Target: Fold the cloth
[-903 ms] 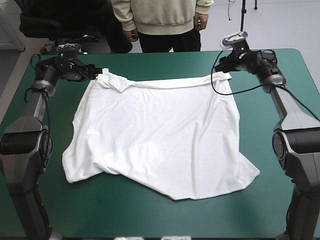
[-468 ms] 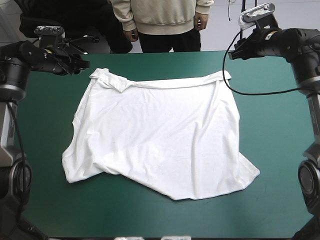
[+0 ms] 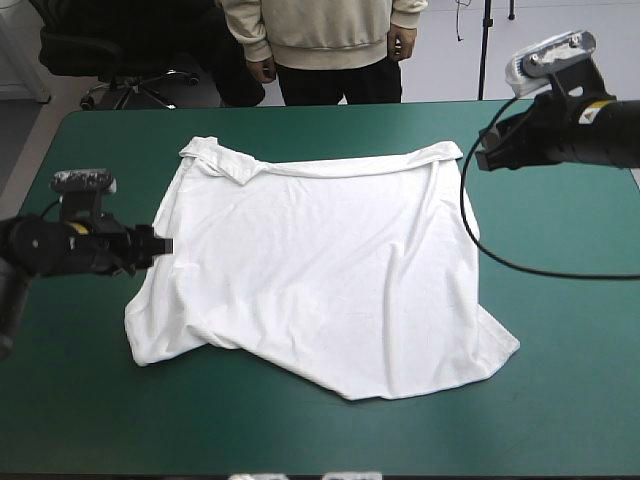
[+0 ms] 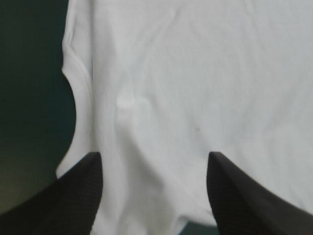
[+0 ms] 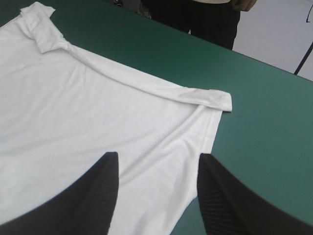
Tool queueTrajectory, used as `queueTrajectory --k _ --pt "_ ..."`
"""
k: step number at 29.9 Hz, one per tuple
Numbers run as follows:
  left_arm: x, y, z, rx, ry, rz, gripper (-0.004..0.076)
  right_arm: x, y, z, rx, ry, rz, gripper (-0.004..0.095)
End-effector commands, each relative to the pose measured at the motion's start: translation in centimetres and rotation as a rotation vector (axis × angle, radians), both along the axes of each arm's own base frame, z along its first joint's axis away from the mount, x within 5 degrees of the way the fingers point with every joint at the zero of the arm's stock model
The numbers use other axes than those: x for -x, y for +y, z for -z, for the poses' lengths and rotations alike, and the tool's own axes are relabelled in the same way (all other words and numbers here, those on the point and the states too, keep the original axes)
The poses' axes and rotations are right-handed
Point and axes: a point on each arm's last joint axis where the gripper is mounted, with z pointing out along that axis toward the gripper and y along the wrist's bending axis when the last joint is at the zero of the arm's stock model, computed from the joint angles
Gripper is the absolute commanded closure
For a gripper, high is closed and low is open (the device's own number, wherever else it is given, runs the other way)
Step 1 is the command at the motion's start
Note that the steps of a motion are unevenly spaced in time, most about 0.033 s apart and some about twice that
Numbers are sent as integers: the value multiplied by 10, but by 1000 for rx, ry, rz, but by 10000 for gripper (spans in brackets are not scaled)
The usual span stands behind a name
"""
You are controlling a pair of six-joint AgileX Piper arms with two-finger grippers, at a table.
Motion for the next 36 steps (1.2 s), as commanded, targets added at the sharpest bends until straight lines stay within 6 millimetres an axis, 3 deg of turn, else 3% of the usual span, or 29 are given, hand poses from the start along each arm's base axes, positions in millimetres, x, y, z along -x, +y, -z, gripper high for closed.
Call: queueTrajectory --k 1,10,18,24,29,36 --pt "31 -2 9 55 -29 -56 277 31 -3 -4 -34 -66 13 450" --pt "69 -1 77 114 189 -199 277 47 1 29 -66 -6 -30 450" --pt "77 2 105 87 271 -247 277 47 11 31 -139 -12 -120 450" --pt "75 15 109 -4 231 -353 277 47 11 33 -127 -12 -131 450" --pt "61 12 112 82 182 -397 277 44 12 38 -137 0 -136 450" --pt "33 14 148 53 322 -406 277 44 12 39 -136 10 -143 481"
